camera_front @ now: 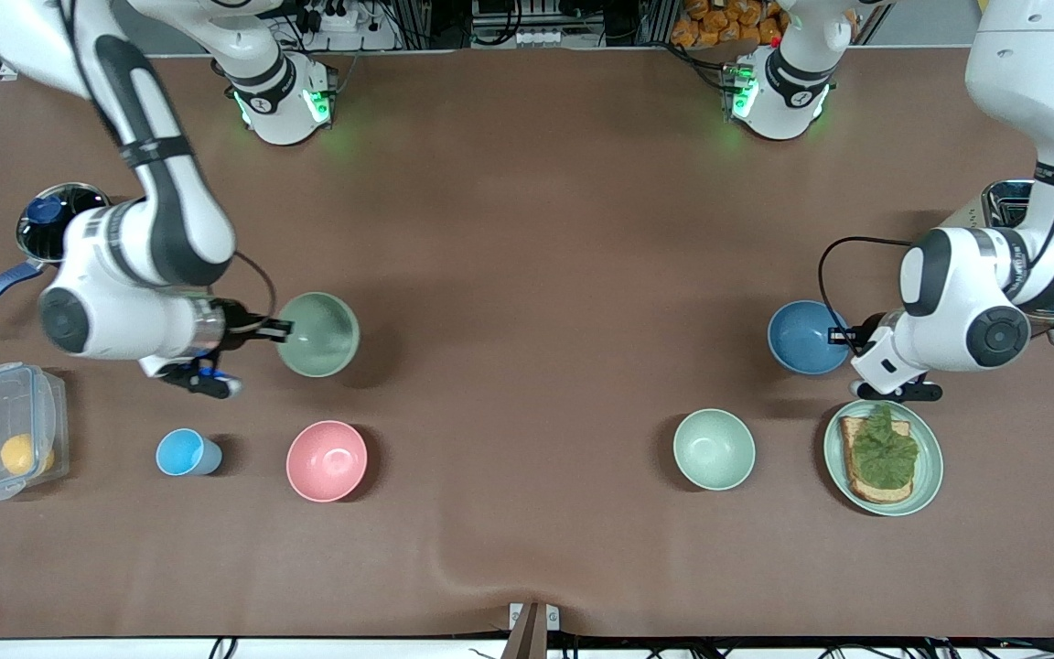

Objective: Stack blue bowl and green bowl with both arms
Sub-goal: 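Slide the green bowl toward the table middle with the right gripper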

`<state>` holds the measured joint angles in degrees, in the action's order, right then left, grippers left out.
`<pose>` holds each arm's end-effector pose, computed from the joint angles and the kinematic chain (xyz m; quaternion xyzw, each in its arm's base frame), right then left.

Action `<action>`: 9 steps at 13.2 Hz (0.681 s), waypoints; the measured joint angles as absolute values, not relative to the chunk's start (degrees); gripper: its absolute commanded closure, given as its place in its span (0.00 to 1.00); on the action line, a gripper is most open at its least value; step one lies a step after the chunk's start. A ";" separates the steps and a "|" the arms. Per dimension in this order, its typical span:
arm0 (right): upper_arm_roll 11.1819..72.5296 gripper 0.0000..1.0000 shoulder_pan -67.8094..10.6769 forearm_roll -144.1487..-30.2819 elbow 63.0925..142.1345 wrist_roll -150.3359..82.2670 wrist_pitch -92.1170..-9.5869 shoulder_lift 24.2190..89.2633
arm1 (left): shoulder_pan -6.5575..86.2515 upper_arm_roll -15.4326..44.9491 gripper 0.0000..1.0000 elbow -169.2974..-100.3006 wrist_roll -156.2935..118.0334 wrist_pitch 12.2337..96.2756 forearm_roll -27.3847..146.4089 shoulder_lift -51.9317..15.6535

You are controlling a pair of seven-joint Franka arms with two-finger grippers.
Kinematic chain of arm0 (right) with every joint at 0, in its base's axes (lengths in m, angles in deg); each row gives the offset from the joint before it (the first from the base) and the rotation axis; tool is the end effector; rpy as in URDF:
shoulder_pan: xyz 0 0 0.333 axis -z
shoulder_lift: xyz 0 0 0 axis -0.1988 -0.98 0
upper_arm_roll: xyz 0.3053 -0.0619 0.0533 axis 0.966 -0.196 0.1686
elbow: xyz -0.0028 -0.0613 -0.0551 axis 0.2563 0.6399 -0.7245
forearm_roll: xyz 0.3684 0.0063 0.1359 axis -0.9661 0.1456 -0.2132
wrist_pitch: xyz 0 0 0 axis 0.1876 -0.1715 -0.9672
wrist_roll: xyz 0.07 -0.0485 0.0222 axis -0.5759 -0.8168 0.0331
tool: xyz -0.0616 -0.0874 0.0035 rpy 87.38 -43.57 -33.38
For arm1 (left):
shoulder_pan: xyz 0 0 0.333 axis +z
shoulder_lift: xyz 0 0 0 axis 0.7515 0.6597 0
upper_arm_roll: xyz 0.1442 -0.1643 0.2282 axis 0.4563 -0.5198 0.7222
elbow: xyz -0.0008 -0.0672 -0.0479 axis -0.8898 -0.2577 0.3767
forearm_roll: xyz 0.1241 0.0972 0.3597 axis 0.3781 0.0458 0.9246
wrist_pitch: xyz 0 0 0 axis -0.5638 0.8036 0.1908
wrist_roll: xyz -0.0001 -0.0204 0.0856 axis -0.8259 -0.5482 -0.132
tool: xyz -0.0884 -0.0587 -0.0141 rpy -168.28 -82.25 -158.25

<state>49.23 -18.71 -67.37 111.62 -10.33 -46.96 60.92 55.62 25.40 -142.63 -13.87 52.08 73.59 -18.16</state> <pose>0.5855 0.1136 0.3136 -0.9695 0.1537 0.1635 0.0987 0.5987 0.0012 0.2538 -0.9876 0.0186 0.1558 0.0103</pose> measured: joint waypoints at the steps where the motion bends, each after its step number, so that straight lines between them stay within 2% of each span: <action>1: 49.24 1.00 -20.74 -67.63 113.06 -6.91 -49.80 61.51 | 55.61 25.20 1.00 -140.97 -13.87 50.56 73.59 -18.22; 4: 49.32 1.00 -28.51 -68.13 118.89 6.12 -60.83 62.96 | 55.59 24.29 1.00 -136.96 -13.87 47.15 73.59 -18.65; 9: 49.39 1.00 -41.71 -68.17 121.89 27.27 -75.24 63.02 | 55.58 21.89 1.00 -131.97 -13.88 42.20 72.82 -18.90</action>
<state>49.39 -41.71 -68.17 121.89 27.27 -75.24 63.02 55.58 21.89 -131.97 -13.88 42.20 72.82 -18.90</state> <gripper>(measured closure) 0.956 0.952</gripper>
